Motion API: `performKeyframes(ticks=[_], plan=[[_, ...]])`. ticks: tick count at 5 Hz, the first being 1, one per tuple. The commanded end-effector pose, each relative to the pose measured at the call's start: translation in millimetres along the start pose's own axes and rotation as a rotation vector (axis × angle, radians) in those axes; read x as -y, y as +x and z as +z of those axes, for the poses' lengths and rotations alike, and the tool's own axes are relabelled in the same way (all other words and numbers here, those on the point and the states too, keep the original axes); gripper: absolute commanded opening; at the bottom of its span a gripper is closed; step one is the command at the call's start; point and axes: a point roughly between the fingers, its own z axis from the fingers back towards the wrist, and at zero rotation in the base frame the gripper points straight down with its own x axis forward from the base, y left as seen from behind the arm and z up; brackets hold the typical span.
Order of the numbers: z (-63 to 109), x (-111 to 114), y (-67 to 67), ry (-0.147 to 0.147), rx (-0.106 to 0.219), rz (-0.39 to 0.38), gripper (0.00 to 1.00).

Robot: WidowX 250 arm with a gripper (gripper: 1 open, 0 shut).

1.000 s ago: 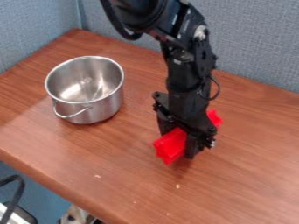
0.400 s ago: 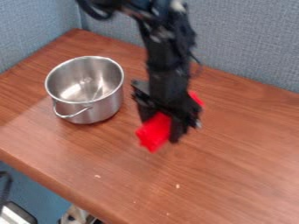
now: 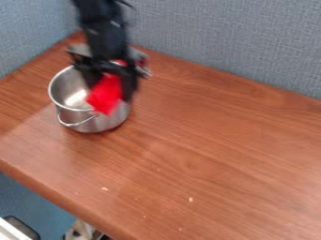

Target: Put the red object in the metal pot

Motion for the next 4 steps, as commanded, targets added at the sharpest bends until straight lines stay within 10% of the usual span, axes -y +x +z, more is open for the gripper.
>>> performKeyframes(ticks=[1, 2, 3, 4], plan=[[9.0, -33, 13.6, -0.005, 0.028, 0.01, 0.0], [18.4, -32, 17.5, -0.021, 0.042, -0.012, 0.0], [10.5, -35, 23.9, 0.0, 0.028, -0.024, 1.0], [-5.3, -43, 26.0, 0.017, 0.026, 0.006, 1.0]])
